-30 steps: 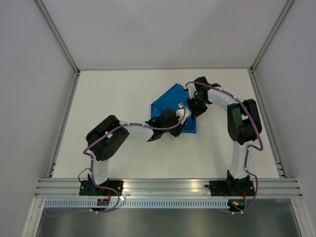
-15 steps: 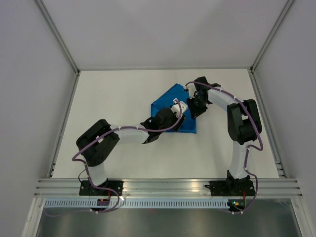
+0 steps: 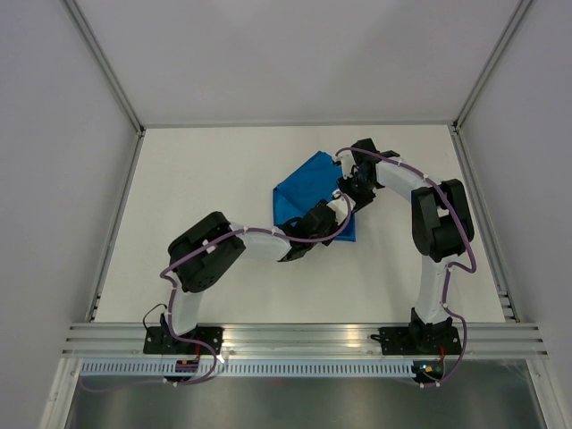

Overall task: Fold the napkin, place the utensils inside, and roll it up
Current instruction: Fold the napkin

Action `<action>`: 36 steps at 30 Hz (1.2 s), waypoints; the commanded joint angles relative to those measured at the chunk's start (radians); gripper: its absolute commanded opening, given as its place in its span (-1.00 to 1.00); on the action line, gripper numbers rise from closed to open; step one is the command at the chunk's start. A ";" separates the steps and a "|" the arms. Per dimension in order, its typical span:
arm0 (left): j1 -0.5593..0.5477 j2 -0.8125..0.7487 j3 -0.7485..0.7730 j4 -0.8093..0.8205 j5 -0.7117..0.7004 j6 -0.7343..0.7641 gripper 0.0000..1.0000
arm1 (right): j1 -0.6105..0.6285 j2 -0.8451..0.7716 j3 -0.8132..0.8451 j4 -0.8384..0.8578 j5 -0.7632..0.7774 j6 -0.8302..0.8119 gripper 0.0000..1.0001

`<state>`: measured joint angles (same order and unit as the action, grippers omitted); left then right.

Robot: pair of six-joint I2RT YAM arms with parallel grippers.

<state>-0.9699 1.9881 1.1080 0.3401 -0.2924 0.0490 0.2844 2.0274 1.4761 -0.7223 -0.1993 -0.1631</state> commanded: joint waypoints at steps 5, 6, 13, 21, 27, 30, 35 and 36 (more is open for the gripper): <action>-0.013 0.049 0.065 -0.027 -0.086 0.048 0.13 | 0.004 -0.019 0.013 -0.017 0.037 -0.003 -0.28; -0.013 0.057 0.064 -0.024 -0.094 0.048 0.12 | 0.004 -0.019 0.015 -0.017 0.037 -0.001 -0.28; -0.018 0.049 0.046 0.007 -0.085 0.045 -0.36 | 0.004 -0.022 0.010 -0.014 0.038 -0.001 -0.28; -0.042 0.009 0.021 0.048 -0.054 0.064 -0.79 | 0.004 -0.022 0.010 -0.014 0.041 -0.003 -0.28; -0.058 -0.017 0.009 0.054 -0.008 0.069 -0.90 | 0.004 -0.021 0.009 -0.016 0.040 -0.004 -0.28; -0.062 -0.011 0.009 0.045 0.025 0.068 -0.92 | 0.004 -0.021 0.009 -0.016 0.040 -0.003 -0.28; -0.064 0.005 0.016 0.017 0.076 0.055 -0.95 | 0.004 -0.018 0.009 -0.016 0.041 -0.007 -0.28; -0.064 0.009 0.016 0.014 0.087 0.057 -0.95 | 0.004 -0.016 0.009 -0.017 0.041 -0.006 -0.28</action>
<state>-1.0233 2.0335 1.1217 0.3470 -0.2729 0.0879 0.2844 2.0274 1.4761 -0.7227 -0.1886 -0.1719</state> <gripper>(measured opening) 0.029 0.360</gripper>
